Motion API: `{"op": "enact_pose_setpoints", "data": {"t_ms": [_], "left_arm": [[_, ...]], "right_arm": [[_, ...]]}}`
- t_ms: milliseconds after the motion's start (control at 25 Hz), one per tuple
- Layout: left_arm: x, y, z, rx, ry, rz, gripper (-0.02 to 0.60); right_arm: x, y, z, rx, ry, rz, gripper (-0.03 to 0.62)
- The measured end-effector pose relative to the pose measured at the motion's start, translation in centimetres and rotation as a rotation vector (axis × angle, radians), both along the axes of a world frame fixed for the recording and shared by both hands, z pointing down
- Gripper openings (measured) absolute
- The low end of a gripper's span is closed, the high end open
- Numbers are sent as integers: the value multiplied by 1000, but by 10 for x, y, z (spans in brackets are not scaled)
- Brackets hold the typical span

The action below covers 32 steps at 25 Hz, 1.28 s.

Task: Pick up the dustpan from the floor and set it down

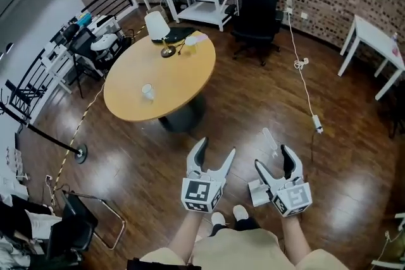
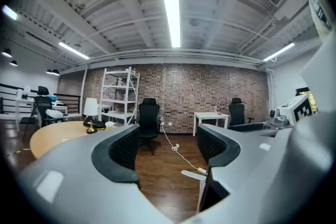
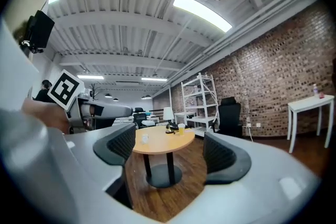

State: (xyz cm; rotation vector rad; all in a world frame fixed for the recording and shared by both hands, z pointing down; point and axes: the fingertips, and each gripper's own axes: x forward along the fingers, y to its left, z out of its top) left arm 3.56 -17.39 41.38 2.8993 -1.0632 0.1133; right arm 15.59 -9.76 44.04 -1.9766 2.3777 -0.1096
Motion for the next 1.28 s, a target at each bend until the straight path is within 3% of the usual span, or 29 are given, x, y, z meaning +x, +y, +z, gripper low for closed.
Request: {"op": "enact_pose_setpoints", "data": {"t_ms": [240,400,720,880,960,1120,1280], "left_arm": [[75,14,46,-50,-77,166,299],[104,17,96,-80,-131,251,295],[130,19,224,-217,-237,299,295],[136,6,267,-242,-261,299,295],[134,-1,286,-258,-275,289,295],[133,-11,313,-302,-303,269,295],[122,-20,320,-323,-311,220,295]], "right_arm": [[70,30,62,-134,-21,136,403],[101,41,130,-234,-36,205,402],[123,24,255,-377,-124,208,400],[119,-9,323,-482,-13,128,399],[116,-23,350,-529,13,99,399],[122,-45,381,-554,-45,97,396],[127,-63,397,-548,-107,101,343]]}}
